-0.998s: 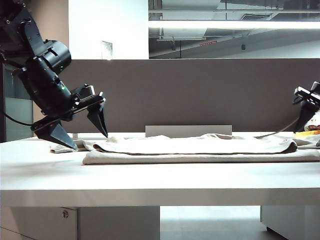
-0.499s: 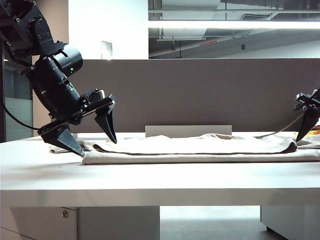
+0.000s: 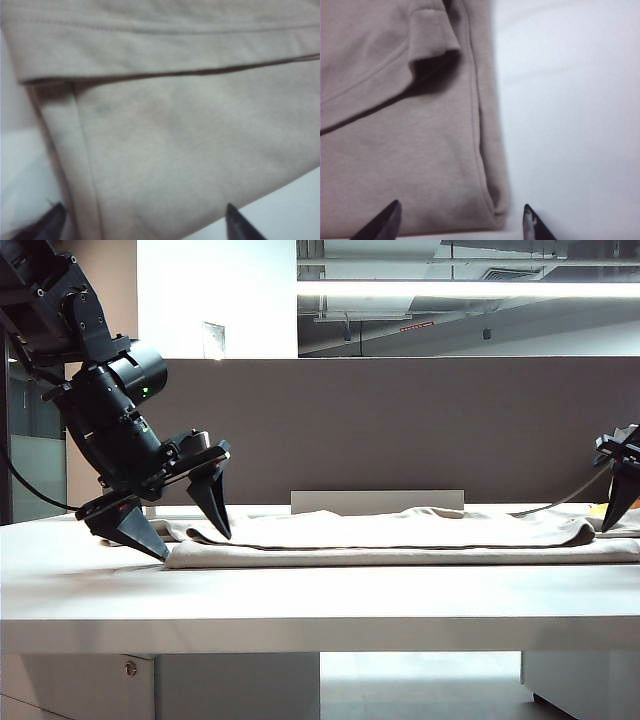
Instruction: Fold the bottom side of the T-shirt horizontally towards the center, about one-third of the way, then fold the sleeve back towards the center, creating a straight line along the edge of the T-shirt, and finally fold the bottom of the T-shirt up towards the top, creating a neat rectangle.
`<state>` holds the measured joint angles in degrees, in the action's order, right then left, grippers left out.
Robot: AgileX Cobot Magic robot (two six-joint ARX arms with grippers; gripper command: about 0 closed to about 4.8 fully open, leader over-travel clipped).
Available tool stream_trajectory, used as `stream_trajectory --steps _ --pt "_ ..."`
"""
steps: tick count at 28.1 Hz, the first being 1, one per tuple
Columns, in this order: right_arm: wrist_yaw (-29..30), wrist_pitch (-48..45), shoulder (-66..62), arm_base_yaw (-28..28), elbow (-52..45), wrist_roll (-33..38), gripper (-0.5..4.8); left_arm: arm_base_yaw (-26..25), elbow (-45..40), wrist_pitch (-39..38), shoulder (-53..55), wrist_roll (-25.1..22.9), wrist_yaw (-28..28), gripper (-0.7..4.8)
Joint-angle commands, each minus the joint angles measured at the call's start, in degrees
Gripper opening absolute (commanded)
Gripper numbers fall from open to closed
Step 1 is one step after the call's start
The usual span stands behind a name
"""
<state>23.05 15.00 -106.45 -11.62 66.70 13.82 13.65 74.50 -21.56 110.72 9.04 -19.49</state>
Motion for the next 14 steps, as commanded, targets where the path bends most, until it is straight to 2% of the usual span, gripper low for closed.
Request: stream_trajectory --steps 1,3,7,11,14 --pt "-0.50 -0.26 0.26 0.09 0.20 -0.35 2.67 0.00 -0.02 -0.22 0.81 0.20 0.20 3.82" --pt "-0.46 -0.26 0.26 0.09 0.20 -0.35 1.98 0.00 -0.02 -0.20 0.83 0.17 0.17 3.34" --pt "-0.48 -0.26 0.24 0.09 0.20 -0.37 1.52 0.00 -0.02 -0.04 0.83 0.17 0.20 3.29" --pt "-0.52 -0.26 0.24 0.11 0.20 -0.35 1.43 0.00 -0.02 -0.04 0.83 -0.28 0.26 2.77" --pt "-0.98 -0.28 0.24 0.11 0.20 -0.37 1.43 0.00 -0.02 0.02 0.83 -0.28 0.26 2.72"
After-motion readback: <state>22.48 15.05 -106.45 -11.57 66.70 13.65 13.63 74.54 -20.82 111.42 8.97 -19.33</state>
